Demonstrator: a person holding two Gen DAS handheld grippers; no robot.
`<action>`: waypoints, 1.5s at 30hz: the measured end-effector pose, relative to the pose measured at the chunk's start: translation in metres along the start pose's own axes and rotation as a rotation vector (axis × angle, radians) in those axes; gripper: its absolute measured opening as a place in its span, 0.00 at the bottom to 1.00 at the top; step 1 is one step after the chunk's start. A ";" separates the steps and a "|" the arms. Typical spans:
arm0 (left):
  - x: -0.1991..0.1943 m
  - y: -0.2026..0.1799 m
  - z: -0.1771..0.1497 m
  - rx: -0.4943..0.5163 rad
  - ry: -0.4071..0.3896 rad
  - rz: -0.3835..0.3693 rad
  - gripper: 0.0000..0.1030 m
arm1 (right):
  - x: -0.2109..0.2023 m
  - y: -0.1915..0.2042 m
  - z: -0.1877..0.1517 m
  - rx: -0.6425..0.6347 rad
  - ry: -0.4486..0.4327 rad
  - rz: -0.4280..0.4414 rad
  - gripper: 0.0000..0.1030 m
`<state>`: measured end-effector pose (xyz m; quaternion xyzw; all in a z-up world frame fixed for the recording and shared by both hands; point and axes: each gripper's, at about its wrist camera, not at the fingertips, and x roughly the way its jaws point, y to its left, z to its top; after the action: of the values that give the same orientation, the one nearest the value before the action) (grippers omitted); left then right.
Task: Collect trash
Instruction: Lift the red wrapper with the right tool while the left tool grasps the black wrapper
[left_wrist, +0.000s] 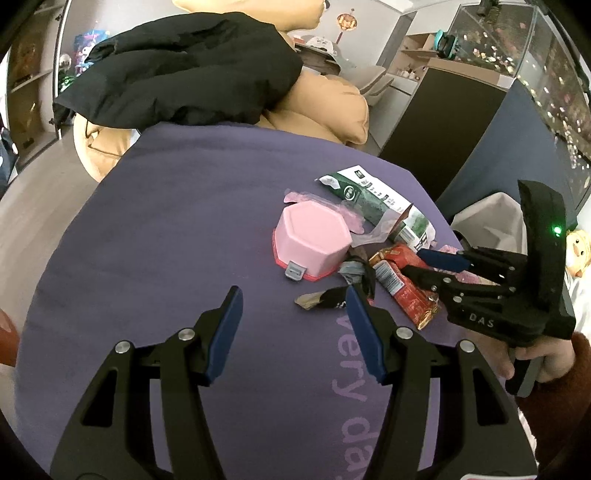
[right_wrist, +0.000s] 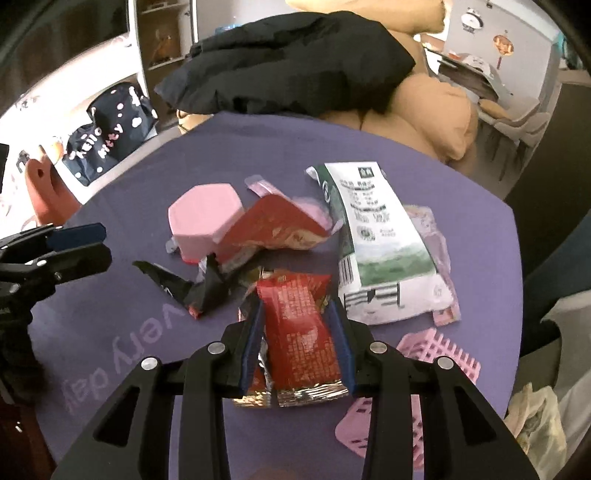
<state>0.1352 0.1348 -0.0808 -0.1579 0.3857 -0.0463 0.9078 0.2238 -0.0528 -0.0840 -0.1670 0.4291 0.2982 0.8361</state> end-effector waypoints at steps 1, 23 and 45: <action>0.001 0.000 -0.001 0.002 0.004 -0.003 0.53 | -0.003 0.000 -0.004 0.012 0.005 0.012 0.33; 0.064 -0.050 0.009 0.133 0.147 0.031 0.51 | -0.049 -0.024 -0.088 0.160 -0.001 0.017 0.33; 0.019 -0.023 -0.009 0.068 0.131 -0.089 0.19 | -0.049 -0.027 -0.088 0.211 0.039 0.028 0.37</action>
<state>0.1430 0.1073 -0.0922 -0.1405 0.4352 -0.1099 0.8825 0.1644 -0.1378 -0.0938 -0.0776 0.4765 0.2599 0.8363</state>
